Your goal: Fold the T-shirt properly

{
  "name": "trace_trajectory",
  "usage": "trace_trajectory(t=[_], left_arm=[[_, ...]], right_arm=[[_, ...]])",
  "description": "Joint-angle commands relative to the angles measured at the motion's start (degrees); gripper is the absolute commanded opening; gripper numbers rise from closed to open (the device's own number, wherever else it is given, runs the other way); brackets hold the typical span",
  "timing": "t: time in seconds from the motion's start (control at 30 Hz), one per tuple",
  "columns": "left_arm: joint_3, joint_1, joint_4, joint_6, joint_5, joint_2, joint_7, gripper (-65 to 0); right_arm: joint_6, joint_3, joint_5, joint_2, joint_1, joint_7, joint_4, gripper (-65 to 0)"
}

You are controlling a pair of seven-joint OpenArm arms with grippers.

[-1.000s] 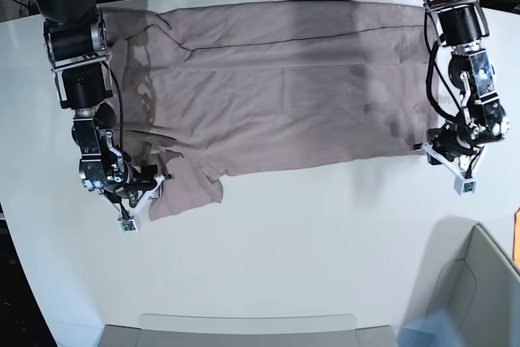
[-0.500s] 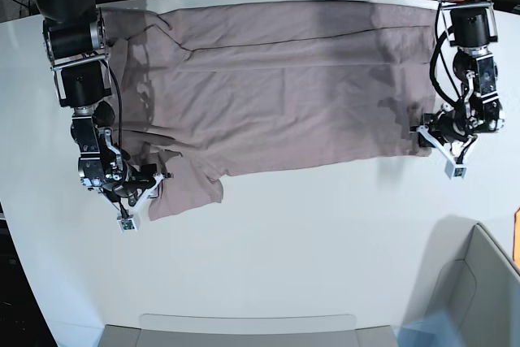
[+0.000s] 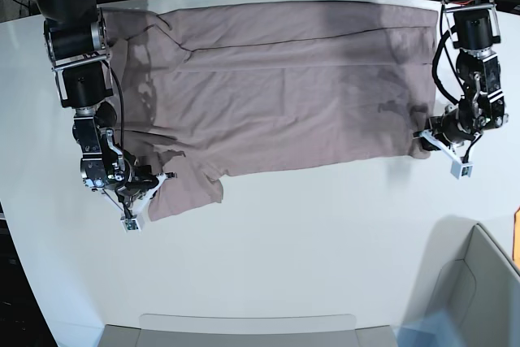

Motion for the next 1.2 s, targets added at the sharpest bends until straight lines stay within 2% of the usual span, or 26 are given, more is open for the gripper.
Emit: trace_trajectory(t=[0.0, 0.1, 0.27, 0.37, 0.5, 0.6, 0.77, 0.97, 1.13, 1.17], left_arm=[[0.04, -0.37, 0.05, 0.54, 1.36, -0.79, 0.62, -65.0], [-1.1, -0.37, 0.22, 0.54, 1.36, -0.88, -0.52, -65.0], [-9.1, -0.81, 0.84, 0.54, 1.28, -0.53, -0.52, -65.0], [-10.6, -0.63, 4.0, 0.54, 1.28, -0.53, 0.01, -65.0], [-10.6, -0.37, 8.49, 0.54, 1.28, -0.53, 0.62, -65.0], [-10.6, -0.37, 9.1, 0.54, 1.28, -0.53, 3.35, -65.0], [-10.68, 1.04, 9.36, 0.54, 1.28, -0.53, 4.23, -65.0], [-10.68, 2.0, 11.12, 0.54, 1.28, -0.53, 3.96, -65.0], [-10.68, 1.92, 11.21, 0.54, 1.28, -0.44, 3.96, -65.0], [-10.68, 1.92, 11.21, 0.54, 1.28, -0.44, 3.96, -65.0]], right_arm=[[-0.38, 0.32, -0.86, 0.61, 1.83, -1.7, 0.08, -65.0], [-0.38, 0.23, -0.86, 0.61, 2.62, -1.7, 0.69, -65.0], [-0.38, 0.41, -0.86, 1.05, 3.41, -1.7, 6.05, -65.0], [-0.38, 0.41, -0.86, 1.22, 3.59, -1.79, 8.08, -65.0], [-0.38, 0.41, -0.86, 2.45, 3.59, -2.05, 10.19, -65.0], [-0.38, 0.41, -0.86, 2.63, 2.97, -2.49, 11.77, -65.0], [-0.38, 0.5, -0.77, 2.72, 1.39, -6.8, 15.81, -65.0], [-0.38, 0.59, -0.77, 3.16, 0.25, -6.53, 16.52, -65.0], [-0.47, 0.59, -0.77, 3.07, 0.25, -3.37, 16.43, -65.0], [-0.64, 0.59, -0.77, 3.07, 0.33, -3.28, 16.43, -60.5]])
